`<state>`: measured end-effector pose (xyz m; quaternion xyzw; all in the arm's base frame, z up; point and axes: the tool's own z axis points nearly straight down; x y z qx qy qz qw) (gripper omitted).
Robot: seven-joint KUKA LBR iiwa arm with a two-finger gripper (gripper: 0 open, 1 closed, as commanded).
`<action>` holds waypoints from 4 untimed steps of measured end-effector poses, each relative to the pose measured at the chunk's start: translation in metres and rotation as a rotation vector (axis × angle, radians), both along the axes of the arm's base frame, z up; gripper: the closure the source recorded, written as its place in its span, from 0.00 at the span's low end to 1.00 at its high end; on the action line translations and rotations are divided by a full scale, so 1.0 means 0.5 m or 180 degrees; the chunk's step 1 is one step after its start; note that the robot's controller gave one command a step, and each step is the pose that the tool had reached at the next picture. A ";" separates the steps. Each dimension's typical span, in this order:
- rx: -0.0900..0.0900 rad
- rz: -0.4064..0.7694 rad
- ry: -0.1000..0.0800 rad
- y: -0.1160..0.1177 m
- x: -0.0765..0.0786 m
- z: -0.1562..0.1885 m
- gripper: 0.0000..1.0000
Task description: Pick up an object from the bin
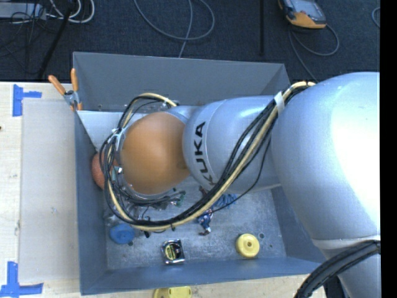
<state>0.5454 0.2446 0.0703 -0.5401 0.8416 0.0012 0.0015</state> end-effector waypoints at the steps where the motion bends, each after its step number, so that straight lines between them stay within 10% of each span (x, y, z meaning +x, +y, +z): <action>1: -0.0008 -0.0002 0.0017 -0.001 -0.003 0.008 1.00; 4: -0.0006 -0.0011 0.0000 0.001 -0.003 0.137 1.00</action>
Offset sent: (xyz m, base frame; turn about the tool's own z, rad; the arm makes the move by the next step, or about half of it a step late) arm 0.0002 -0.0002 0.0900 0.0000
